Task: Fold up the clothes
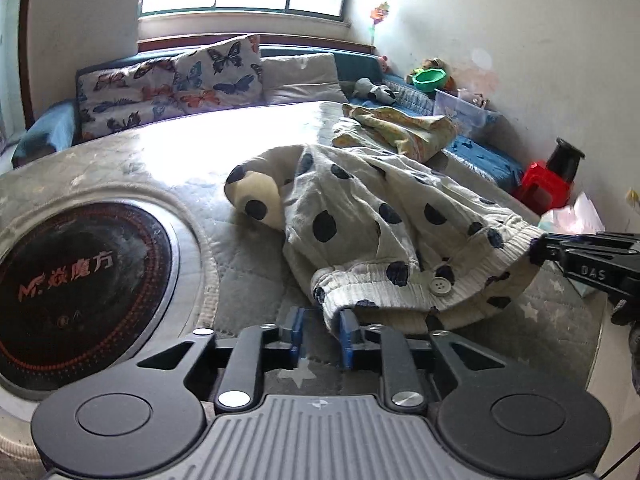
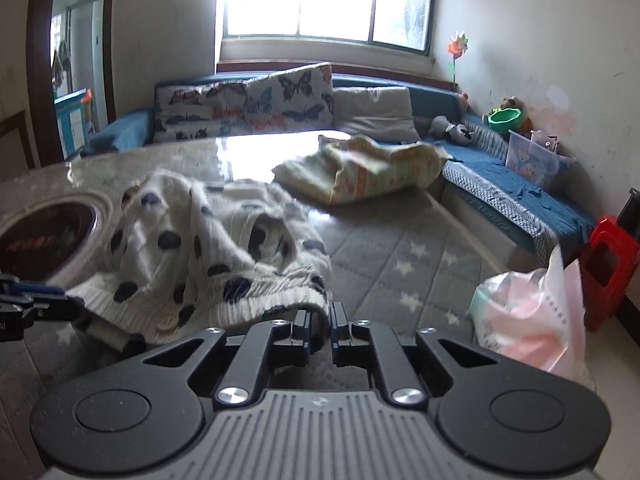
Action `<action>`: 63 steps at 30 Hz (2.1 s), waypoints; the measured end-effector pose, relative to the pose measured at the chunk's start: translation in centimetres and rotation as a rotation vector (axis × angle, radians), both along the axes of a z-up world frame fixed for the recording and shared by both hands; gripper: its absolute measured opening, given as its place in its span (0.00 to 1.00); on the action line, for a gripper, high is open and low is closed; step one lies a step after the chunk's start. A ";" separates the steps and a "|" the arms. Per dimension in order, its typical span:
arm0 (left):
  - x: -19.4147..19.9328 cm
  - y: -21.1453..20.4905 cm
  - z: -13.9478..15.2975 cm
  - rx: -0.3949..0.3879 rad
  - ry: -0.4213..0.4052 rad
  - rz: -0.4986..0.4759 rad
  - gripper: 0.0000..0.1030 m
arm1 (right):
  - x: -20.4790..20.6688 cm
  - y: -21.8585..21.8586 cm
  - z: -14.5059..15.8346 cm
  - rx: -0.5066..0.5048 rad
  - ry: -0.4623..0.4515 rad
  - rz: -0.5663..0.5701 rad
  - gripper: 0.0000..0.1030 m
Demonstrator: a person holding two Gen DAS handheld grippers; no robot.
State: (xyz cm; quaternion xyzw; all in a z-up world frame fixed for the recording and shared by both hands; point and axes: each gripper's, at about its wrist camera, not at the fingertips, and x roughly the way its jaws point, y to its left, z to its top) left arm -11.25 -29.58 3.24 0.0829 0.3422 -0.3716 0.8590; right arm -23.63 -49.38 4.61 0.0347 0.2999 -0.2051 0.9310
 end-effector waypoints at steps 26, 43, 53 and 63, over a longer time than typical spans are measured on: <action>-0.7 4.3 3.9 -0.065 -0.142 -0.013 0.07 | -3.7 3.2 1.7 -0.125 -0.064 0.040 0.24; -6.2 12.0 2.6 0.038 -0.114 -0.109 0.07 | -8.1 10.9 0.5 0.004 0.119 0.334 0.09; -6.9 15.4 0.6 0.096 -0.023 -0.133 0.08 | -8.9 12.9 -0.3 0.135 0.240 0.535 0.19; -6.6 15.6 1.2 0.115 -0.041 -0.174 0.27 | -8.9 10.6 4.6 0.168 0.156 0.588 0.36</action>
